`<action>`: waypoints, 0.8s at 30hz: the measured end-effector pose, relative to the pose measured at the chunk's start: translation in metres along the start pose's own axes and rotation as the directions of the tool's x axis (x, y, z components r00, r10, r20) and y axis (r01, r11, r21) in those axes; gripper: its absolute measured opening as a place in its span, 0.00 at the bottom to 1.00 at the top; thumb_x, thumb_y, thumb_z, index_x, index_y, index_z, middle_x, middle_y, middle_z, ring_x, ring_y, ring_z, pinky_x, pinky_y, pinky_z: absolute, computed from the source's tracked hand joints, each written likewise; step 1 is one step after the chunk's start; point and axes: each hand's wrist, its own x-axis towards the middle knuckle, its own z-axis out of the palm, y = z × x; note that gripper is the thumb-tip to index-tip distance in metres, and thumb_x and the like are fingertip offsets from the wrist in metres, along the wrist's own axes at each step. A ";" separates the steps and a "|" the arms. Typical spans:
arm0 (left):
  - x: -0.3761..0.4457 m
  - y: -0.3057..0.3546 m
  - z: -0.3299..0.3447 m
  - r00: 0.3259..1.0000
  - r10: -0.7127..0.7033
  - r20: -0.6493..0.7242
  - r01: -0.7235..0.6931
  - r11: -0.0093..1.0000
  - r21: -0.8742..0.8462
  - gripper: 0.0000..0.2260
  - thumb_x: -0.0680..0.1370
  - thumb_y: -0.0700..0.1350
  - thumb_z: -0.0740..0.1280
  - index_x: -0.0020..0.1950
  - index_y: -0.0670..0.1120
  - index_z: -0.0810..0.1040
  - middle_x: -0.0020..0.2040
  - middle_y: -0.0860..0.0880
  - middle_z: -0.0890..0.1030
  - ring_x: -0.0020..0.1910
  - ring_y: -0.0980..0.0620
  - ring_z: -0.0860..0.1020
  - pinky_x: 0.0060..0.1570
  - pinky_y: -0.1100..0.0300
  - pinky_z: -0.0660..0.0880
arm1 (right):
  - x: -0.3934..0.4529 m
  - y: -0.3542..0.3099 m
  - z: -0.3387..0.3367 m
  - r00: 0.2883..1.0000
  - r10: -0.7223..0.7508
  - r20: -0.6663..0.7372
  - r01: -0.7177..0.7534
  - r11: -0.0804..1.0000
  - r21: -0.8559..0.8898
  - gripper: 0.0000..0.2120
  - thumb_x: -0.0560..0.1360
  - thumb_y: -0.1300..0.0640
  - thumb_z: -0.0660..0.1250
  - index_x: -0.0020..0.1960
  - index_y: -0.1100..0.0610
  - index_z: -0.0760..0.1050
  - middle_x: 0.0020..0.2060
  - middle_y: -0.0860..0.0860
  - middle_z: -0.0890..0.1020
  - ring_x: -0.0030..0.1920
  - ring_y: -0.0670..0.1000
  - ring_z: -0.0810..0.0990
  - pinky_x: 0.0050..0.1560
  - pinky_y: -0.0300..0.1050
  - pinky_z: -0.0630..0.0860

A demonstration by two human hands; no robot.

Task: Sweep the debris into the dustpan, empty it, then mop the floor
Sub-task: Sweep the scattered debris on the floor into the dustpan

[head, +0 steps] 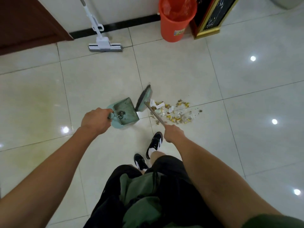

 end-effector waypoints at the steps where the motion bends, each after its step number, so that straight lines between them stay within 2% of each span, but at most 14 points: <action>1: -0.006 0.002 0.006 1.000 0.001 -0.003 -0.001 1.000 -0.017 0.11 0.80 0.49 0.64 0.62 0.55 0.79 0.51 0.44 0.82 0.48 0.40 0.81 0.45 0.53 0.75 | -0.004 0.003 0.005 1.000 0.011 -0.006 -0.011 1.000 -0.003 0.24 0.78 0.64 0.59 0.74 0.55 0.68 0.48 0.53 0.75 0.44 0.54 0.75 0.42 0.48 0.73; 3: -0.019 0.005 0.019 1.000 -0.003 -0.012 0.003 0.999 -0.042 0.11 0.80 0.49 0.63 0.62 0.55 0.79 0.52 0.43 0.82 0.49 0.40 0.81 0.46 0.52 0.76 | -0.015 0.011 0.017 0.999 0.033 -0.020 -0.033 0.999 -0.014 0.23 0.78 0.64 0.59 0.73 0.56 0.69 0.45 0.52 0.74 0.43 0.54 0.76 0.41 0.48 0.74; 11: -0.086 0.006 0.078 0.997 0.038 -0.064 -0.044 0.995 -0.088 0.09 0.80 0.48 0.63 0.57 0.54 0.79 0.47 0.44 0.82 0.45 0.39 0.81 0.44 0.52 0.77 | -0.073 0.058 0.076 0.995 0.077 -0.069 -0.082 0.993 -0.086 0.22 0.78 0.63 0.58 0.71 0.55 0.71 0.43 0.50 0.75 0.42 0.53 0.76 0.39 0.47 0.72; 15: -0.110 0.021 0.095 0.998 0.039 -0.052 -0.045 0.993 -0.108 0.08 0.80 0.50 0.62 0.56 0.55 0.79 0.48 0.44 0.82 0.46 0.39 0.81 0.44 0.52 0.76 | -0.091 0.087 0.088 0.992 0.102 -0.077 -0.111 0.986 -0.125 0.20 0.78 0.63 0.58 0.70 0.55 0.71 0.38 0.49 0.72 0.42 0.53 0.77 0.40 0.47 0.73; 19: -0.125 0.047 0.105 0.998 0.034 -0.045 -0.040 0.989 -0.144 0.07 0.80 0.49 0.63 0.53 0.54 0.79 0.46 0.45 0.82 0.44 0.40 0.81 0.42 0.53 0.75 | -0.099 0.123 0.088 0.990 0.101 -0.103 -0.117 0.980 -0.161 0.19 0.78 0.62 0.58 0.68 0.55 0.72 0.43 0.51 0.74 0.43 0.54 0.76 0.42 0.47 0.73; 24: -0.134 0.098 0.112 1.000 0.012 -0.025 -0.016 0.984 -0.175 0.05 0.79 0.48 0.63 0.50 0.54 0.79 0.44 0.47 0.82 0.41 0.42 0.79 0.39 0.55 0.73 | -0.102 0.179 0.087 0.989 0.106 -0.100 -0.123 0.975 -0.186 0.19 0.77 0.63 0.59 0.67 0.54 0.73 0.43 0.51 0.74 0.43 0.54 0.77 0.42 0.47 0.73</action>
